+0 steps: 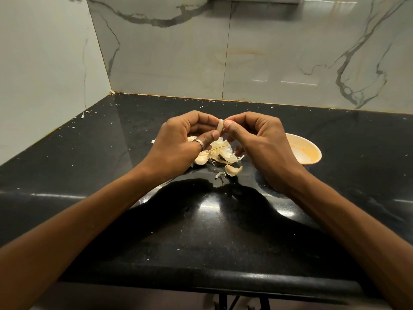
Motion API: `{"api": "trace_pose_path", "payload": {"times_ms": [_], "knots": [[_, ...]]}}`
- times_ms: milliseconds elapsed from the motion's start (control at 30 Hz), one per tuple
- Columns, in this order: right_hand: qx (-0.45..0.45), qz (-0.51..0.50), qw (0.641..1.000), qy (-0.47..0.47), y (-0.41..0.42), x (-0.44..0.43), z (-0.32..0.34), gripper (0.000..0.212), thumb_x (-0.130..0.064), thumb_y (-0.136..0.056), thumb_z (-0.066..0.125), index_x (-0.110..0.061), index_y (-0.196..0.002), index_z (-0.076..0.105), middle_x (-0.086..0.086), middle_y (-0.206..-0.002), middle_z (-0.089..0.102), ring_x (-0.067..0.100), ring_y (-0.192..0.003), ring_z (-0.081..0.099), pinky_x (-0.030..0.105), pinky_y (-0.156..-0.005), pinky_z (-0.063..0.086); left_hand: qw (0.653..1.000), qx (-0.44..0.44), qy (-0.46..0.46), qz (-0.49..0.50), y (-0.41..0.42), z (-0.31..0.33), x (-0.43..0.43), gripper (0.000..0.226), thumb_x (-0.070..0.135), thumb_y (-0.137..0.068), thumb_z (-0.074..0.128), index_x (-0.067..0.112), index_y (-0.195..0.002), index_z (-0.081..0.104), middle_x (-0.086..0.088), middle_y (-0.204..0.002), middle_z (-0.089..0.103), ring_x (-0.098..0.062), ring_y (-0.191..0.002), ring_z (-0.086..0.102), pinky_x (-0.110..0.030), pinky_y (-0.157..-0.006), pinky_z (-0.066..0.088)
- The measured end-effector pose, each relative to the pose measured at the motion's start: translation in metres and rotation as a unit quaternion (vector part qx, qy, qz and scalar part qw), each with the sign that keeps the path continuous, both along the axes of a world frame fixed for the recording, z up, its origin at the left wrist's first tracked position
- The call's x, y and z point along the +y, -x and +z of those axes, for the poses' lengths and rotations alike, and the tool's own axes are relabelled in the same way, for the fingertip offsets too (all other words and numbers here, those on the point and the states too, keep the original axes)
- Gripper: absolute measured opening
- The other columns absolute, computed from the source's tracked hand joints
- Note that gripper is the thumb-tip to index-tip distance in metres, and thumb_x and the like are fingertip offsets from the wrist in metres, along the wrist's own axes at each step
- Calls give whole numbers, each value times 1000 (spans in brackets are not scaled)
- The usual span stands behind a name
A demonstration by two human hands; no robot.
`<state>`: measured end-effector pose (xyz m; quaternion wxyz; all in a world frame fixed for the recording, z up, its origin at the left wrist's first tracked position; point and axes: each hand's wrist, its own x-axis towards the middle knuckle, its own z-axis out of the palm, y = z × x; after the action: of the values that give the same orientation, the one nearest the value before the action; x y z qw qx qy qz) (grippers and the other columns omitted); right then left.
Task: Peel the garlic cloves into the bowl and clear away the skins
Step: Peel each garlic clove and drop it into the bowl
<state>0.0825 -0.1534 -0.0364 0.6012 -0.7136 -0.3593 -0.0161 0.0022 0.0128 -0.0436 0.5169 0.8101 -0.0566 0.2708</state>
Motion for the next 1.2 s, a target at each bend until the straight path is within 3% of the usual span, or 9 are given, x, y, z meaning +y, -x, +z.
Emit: {"api": "trace_pose_path", "payload": {"times_ms": [167,367,533,933,1100,1200], "knots": [[8,1,1000,-5,-1,-1,1,12,-17,-99,66,-9,-97,75,14,-85,73,37,-77,68,36,-62,58,997,-34,-66,21,-2,-3,3,21,12,-91,73,21,-110,70,6,-100,75,-8,-94,72,-33,-83,61],[12,2,1000,-3,-1,-3,1,14,-16,-98,65,-7,-95,76,15,-84,73,37,-77,69,39,-65,58,987,-74,-136,46,-2,-5,6,19,15,-93,72,13,-112,75,6,-99,75,-8,-93,72,-32,-84,60],[15,2,1000,4,-3,-2,-2,14,-14,-97,66,-7,-92,77,13,-80,74,18,-69,68,31,-66,57,977,-109,-179,49,-1,-7,6,19,14,-93,72,10,-111,76,4,-100,76,-3,-92,71,-24,-77,59],[48,2,999,-22,-2,1,-5,16,-3,-92,64,-3,-83,76,17,-78,74,16,-67,68,28,-67,56,973,-116,-192,44,-2,-11,6,18,12,-93,72,12,-110,75,8,-98,74,-1,-90,71,-23,-77,59],[75,10,996,-42,2,2,-2,13,-4,-95,64,-2,-87,74,21,-81,73,15,-67,67,25,-66,56,983,-93,-149,49,-3,-10,5,18,13,-92,73,14,-110,75,7,-98,75,-6,-93,71,-31,-82,60],[101,18,993,-51,3,2,0,12,-4,-96,63,0,-90,72,14,-77,71,13,-65,66,22,-65,56,991,-64,-109,39,-4,-10,5,19,13,-92,73,16,-110,73,7,-98,75,-8,-94,72,-35,-85,60]]}}
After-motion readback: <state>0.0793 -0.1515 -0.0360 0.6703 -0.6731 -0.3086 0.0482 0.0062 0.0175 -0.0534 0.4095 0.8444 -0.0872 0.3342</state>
